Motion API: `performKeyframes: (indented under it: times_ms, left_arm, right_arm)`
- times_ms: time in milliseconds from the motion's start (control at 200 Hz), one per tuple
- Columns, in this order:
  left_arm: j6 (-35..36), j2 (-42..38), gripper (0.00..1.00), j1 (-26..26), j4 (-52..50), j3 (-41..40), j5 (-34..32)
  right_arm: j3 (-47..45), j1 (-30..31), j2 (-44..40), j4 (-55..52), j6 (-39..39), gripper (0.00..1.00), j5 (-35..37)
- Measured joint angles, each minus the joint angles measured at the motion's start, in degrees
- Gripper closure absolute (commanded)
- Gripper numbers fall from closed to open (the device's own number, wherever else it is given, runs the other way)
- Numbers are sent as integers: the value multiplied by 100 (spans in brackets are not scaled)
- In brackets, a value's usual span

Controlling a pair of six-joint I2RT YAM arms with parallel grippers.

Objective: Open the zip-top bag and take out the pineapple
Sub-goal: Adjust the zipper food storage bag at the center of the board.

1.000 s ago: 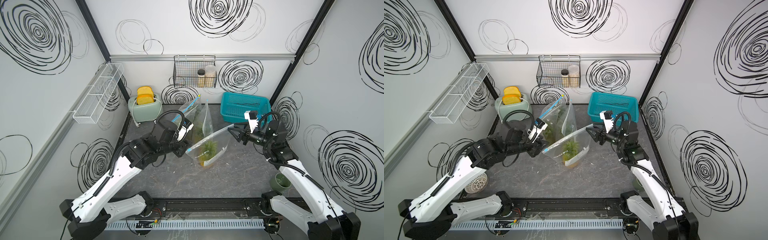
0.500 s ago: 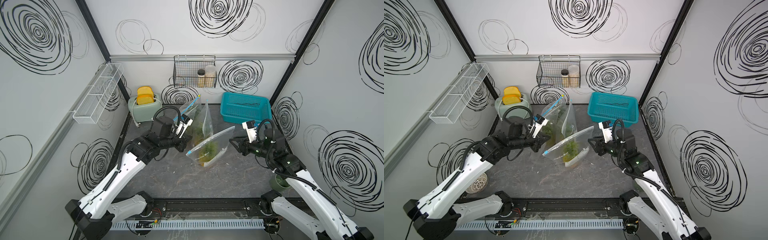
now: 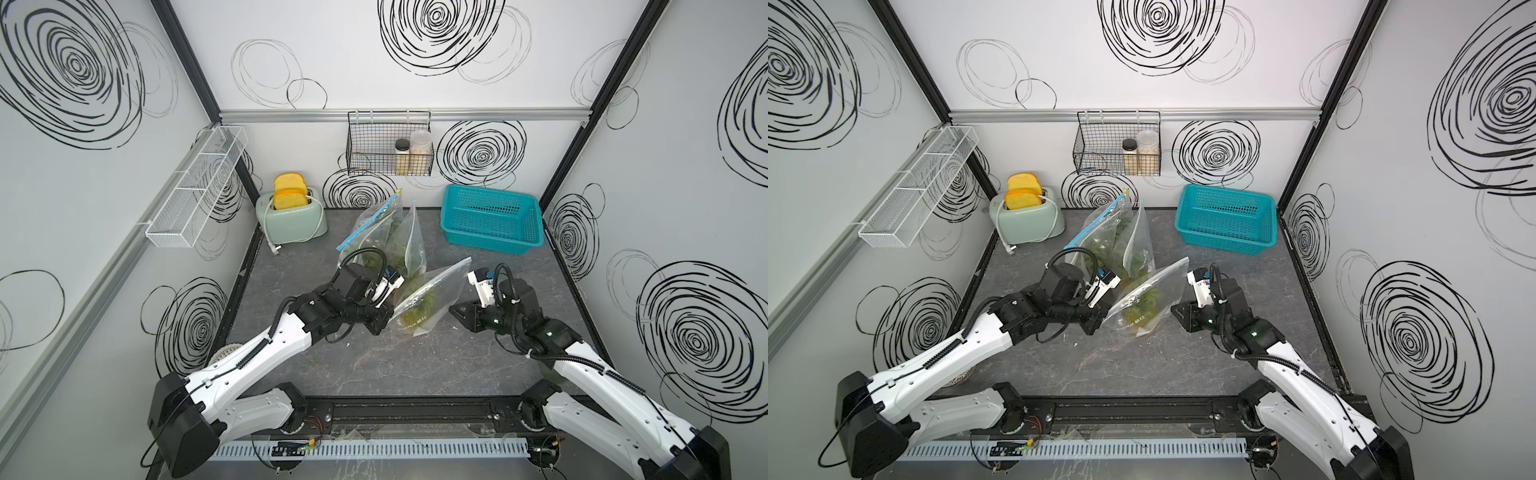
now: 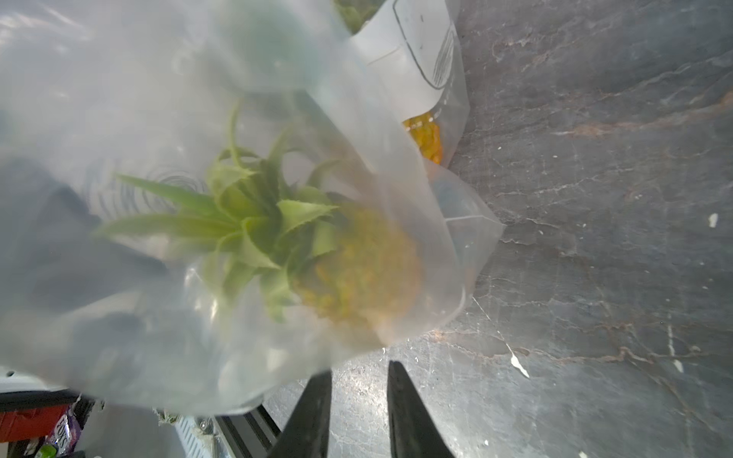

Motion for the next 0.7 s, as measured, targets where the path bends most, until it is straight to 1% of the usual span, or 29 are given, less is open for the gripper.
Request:
performKeyframes:
  times_ms: [185,300,440,605,650,700]
  left_arm:
    - [-313,26,100,-310,538,-208,-79]
    - [-529,120,100,-726,824,-225,-227]
    - [-802,227,100,-1147,1163,-282,-358]
    - [-1093,313,100,-1486,1440,-317,-538]
    - [-1145,319,100,-1561,1497,-317,-605]
    - [-1189,319,98,-1635,1499,-313,-708]
  right_arm:
    - [-15,-9,710,925,138,72,-140]
    - [138,-74,1320,1340,162,71,-376]
    - [520,-170,2024,1567,149,70,-780]
    - [933,-293,2490,1698,87,63,-1121]
    - [1025,-345,2524,1683,37,59,-1154]
    - [1117,-415,2524,1655,-13,54,-1165]
